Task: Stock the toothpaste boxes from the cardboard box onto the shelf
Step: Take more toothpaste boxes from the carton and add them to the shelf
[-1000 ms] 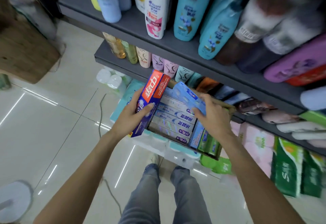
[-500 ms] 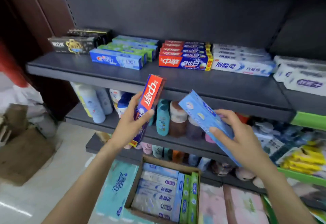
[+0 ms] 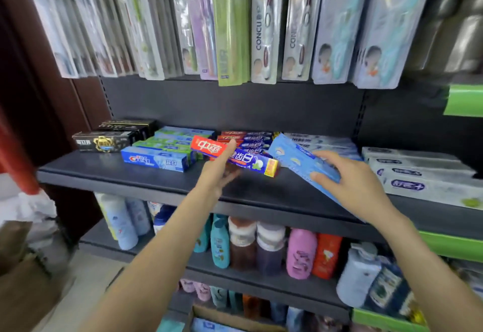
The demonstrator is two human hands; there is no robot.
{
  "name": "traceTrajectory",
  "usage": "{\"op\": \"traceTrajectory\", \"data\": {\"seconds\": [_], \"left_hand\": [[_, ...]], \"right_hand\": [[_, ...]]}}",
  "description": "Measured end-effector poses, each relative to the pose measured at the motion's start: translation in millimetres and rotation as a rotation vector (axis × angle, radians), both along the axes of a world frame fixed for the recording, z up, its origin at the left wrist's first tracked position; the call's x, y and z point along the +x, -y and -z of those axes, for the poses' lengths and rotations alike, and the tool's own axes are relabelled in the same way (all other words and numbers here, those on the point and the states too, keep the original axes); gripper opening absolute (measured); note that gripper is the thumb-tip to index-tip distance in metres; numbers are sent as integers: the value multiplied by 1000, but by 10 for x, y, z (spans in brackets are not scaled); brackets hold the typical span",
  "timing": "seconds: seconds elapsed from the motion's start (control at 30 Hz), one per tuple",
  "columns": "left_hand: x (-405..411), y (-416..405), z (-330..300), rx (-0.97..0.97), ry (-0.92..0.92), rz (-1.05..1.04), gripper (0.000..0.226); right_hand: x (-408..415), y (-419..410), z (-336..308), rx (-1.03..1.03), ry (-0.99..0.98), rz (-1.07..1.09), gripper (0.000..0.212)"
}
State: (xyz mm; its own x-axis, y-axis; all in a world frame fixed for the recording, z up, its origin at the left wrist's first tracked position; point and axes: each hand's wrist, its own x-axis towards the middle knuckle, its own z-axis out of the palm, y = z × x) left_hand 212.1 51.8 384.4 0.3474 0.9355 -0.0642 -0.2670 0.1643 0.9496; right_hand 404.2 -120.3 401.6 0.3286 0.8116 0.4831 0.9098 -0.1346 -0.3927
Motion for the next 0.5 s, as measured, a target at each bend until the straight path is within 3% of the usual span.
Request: {"op": "traceTrajectory", "data": {"seconds": [0.2,0.27,0.33,0.43,0.5], "left_hand": [[282,-142,210,-193,13,-79,37],[298,-246,197,-222,-68,-34,37],[249,-326,194,-147,-353,-3,43],[138,-428,196,258,-1074,38,44],[125,-398,167,393,-1220,-6,58]], "right_hand": [[170,-45,-19,52,-44,-2,42],[191,-50,1,61,-50,-3,42],[199,-63,33,66,-50,-18,42],[165,-81,74,31,-65,-26,43],[145,-97,105,29,-49,-33,44]]}}
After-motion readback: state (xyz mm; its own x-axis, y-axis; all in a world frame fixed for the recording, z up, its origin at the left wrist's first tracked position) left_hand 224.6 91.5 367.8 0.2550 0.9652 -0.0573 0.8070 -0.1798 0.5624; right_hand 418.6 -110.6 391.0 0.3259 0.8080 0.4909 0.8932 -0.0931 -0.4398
